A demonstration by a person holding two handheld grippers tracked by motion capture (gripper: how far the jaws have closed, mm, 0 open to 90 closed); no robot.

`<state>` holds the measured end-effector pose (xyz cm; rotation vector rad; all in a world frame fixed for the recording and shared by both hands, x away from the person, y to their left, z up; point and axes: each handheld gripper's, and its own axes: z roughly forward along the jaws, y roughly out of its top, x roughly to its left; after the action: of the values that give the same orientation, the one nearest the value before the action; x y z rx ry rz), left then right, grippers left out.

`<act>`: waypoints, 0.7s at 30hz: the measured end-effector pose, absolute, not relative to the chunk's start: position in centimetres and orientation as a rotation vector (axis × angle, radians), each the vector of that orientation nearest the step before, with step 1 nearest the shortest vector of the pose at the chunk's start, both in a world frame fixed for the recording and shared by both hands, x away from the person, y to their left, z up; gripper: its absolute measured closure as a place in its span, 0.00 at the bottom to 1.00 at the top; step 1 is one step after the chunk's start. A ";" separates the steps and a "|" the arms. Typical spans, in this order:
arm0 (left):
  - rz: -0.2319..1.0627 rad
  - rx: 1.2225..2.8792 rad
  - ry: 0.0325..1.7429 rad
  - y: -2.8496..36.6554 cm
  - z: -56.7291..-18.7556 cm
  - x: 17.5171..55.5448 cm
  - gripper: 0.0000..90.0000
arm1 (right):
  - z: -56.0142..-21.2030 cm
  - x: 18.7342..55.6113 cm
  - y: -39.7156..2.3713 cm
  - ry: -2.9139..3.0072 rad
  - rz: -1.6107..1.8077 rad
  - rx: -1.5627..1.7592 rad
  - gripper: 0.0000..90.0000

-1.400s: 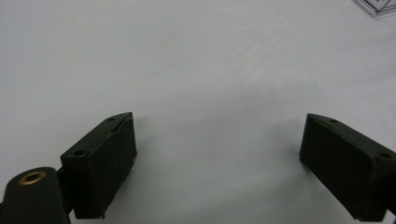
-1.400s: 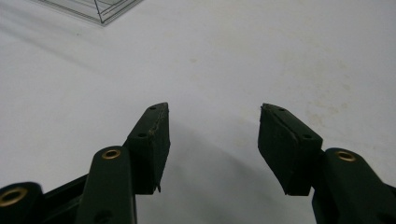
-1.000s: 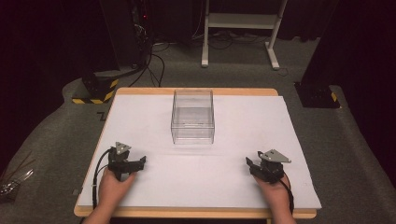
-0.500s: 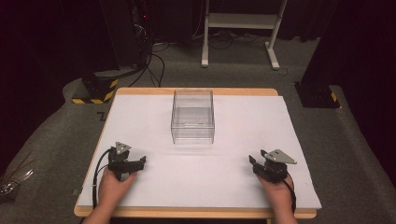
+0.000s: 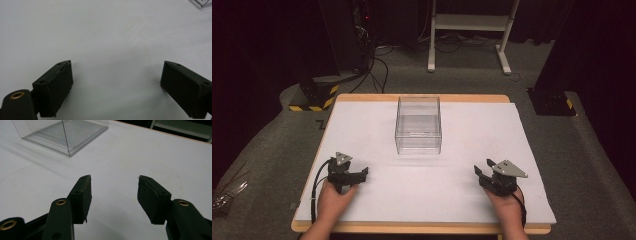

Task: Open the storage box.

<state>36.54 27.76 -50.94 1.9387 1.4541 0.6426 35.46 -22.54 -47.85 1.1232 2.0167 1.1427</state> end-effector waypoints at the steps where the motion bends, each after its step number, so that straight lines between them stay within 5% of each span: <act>1: 0.643 1.937 1.455 27.8 -51.0 36.5 0.12 | -47.8 35.5 -22.4 2.020 1.148 1.116 0.51; 21: 0.642 1.939 1.454 27.8 -50.9 36.5 0.12 | -47.3 34.9 -19.8 2.050 1.199 1.053 0.51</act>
<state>36.54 27.76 -50.94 1.9392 1.4544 0.6425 34.95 -19.81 -47.29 1.0527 2.0503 1.1993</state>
